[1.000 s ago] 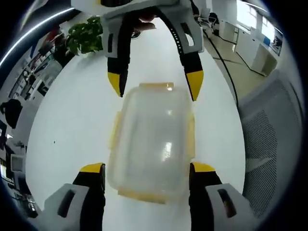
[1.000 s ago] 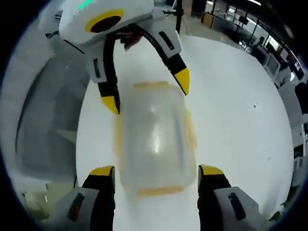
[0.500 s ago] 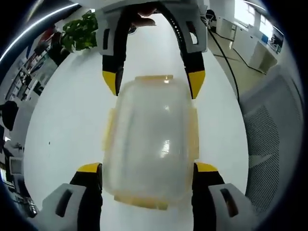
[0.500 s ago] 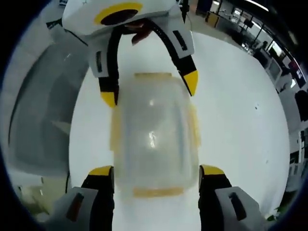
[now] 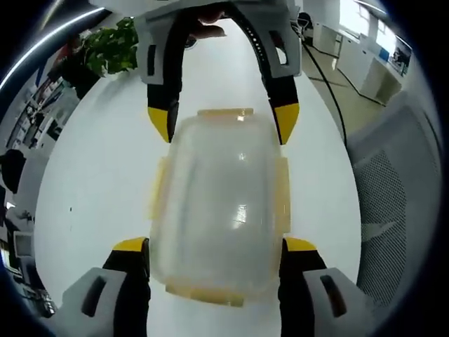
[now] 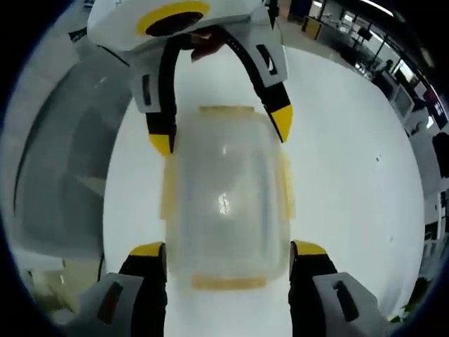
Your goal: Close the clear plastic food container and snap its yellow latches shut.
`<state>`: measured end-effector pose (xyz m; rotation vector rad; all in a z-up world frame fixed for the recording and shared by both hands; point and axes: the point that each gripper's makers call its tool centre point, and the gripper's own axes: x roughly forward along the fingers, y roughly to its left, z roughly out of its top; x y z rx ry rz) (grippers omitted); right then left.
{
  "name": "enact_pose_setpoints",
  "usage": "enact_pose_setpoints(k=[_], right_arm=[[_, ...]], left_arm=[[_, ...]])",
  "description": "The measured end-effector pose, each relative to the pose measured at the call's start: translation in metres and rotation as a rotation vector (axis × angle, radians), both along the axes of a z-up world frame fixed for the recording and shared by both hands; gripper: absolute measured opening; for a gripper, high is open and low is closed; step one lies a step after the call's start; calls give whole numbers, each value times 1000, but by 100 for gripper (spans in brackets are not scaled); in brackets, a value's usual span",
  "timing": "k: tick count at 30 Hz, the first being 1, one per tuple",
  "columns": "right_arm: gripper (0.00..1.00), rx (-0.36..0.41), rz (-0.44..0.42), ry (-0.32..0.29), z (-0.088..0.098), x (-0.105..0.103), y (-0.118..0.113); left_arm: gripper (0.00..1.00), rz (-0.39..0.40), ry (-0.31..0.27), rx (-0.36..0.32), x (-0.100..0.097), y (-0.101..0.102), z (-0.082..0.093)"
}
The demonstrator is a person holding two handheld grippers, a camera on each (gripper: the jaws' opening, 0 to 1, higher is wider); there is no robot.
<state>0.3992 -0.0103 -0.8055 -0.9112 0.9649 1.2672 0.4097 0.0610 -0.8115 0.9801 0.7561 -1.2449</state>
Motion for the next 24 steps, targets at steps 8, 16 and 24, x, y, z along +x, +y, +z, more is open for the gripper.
enact_pose_setpoints(k=[8, 16, 24], right_arm=[[70, 0, 4, 1, 0, -3, 9], [70, -6, 19, 2, -1, -6, 27], [70, -7, 22, 1, -2, -10, 50]], left_arm=[[75, 7, 0, 2, -4, 10, 0], [75, 23, 0, 1, -8, 28, 0], [75, 29, -2, 3, -13, 50, 0]])
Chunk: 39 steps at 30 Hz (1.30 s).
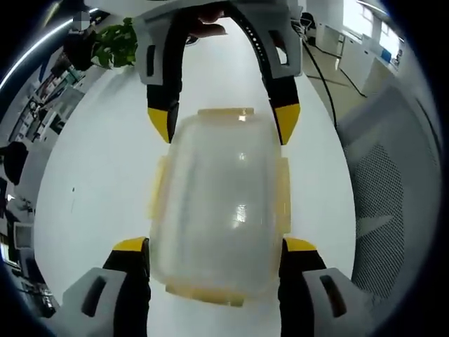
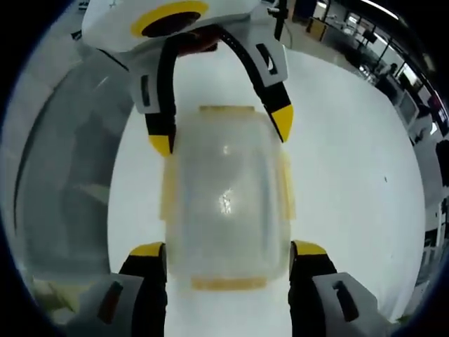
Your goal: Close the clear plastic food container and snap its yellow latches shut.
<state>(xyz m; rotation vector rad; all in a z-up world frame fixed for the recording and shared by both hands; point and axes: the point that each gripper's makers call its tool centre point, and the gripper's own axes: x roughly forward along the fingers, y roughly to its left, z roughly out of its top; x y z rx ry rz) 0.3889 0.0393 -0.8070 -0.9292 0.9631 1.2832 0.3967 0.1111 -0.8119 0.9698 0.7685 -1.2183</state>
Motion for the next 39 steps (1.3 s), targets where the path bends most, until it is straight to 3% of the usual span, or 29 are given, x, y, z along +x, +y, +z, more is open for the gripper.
enact_pose_setpoints(k=[22, 39], right_arm=[[70, -8, 15, 1, -1, -2, 56], [70, -2, 24, 2, 0, -3, 73]], left_arm=[[75, 16, -1, 4, -3, 56, -1], [75, 26, -2, 10, -4, 73, -1]])
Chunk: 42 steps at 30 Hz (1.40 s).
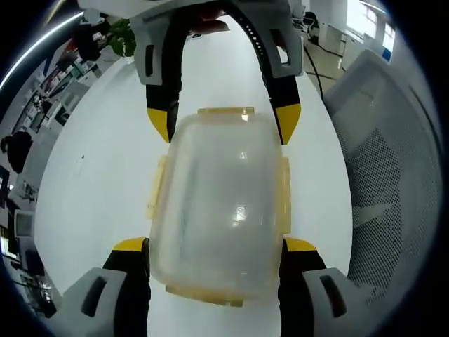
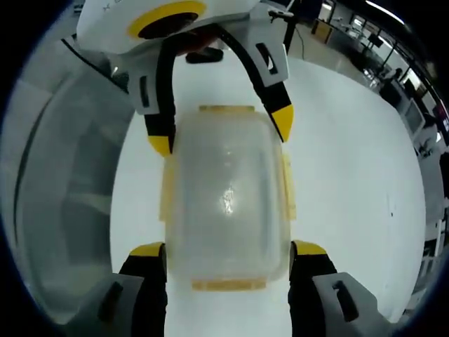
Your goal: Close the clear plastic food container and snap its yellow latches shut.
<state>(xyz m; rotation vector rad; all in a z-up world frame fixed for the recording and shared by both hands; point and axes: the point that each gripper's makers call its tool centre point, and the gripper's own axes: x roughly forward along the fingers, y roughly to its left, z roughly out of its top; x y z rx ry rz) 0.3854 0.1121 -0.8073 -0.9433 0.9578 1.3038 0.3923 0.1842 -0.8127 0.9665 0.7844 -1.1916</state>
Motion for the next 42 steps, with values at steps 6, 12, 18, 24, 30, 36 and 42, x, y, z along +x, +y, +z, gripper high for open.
enact_pose_setpoints(k=[6, 12, 18, 24, 30, 36, 42], right_arm=[[70, 4, 3, 3, 0, 0, 0], [70, -2, 6, 3, 0, 5, -1], [70, -3, 7, 2, 1, 14, -3], [70, -4, 6, 2, 1, 24, -3], [70, -2, 6, 1, 1, 36, -4], [70, 0, 7, 1, 1, 46, -4], [70, 2, 9, 0, 1, 54, -5]], left_arm=[[75, -1, 2, -2, 0, -1, 0], [75, 0, 1, -4, 6, -2, 0], [75, 0, 0, -11, 15, -3, 1], [75, -2, 0, -14, 24, -3, 1], [75, -2, 0, -19, 36, -4, 1], [75, -2, -1, -22, 46, -4, 1], [75, -2, -1, -24, 54, -5, 1]])
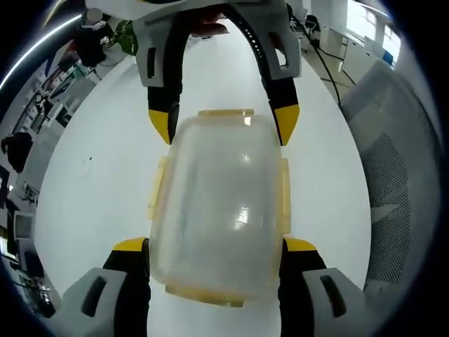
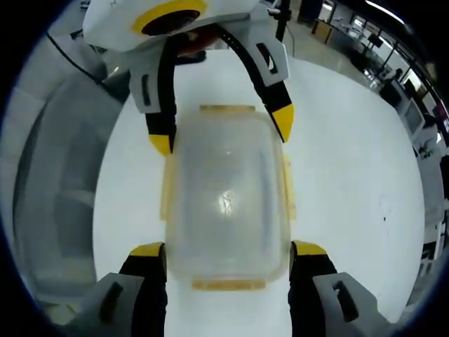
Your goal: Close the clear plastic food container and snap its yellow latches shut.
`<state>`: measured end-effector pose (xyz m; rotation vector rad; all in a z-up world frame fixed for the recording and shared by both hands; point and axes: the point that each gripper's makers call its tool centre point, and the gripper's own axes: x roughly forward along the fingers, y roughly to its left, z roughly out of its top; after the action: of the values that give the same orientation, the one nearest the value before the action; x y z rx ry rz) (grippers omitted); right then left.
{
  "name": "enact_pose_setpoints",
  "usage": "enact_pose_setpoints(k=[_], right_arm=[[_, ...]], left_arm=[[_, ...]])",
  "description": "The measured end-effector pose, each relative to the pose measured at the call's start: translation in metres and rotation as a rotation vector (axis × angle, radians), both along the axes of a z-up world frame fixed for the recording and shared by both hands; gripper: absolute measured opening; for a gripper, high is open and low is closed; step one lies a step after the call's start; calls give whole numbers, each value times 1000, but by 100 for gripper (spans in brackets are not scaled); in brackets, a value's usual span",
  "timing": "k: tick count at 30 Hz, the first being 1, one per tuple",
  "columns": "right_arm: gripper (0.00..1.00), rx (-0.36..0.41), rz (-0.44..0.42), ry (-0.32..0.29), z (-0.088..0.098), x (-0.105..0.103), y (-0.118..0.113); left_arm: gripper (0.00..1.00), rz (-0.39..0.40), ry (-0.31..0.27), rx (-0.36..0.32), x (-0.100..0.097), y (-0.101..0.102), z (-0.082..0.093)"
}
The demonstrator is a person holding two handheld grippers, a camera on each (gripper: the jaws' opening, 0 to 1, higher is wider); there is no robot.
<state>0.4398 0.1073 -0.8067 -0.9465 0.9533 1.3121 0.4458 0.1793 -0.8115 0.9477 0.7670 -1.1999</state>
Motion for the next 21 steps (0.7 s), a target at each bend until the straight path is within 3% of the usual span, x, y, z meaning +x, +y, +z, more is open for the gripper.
enact_pose_setpoints(k=[21], right_arm=[[70, 5, -7, -2, 0, 20, -2]], left_arm=[[75, -10, -1, 4, 21, -2, 0]])
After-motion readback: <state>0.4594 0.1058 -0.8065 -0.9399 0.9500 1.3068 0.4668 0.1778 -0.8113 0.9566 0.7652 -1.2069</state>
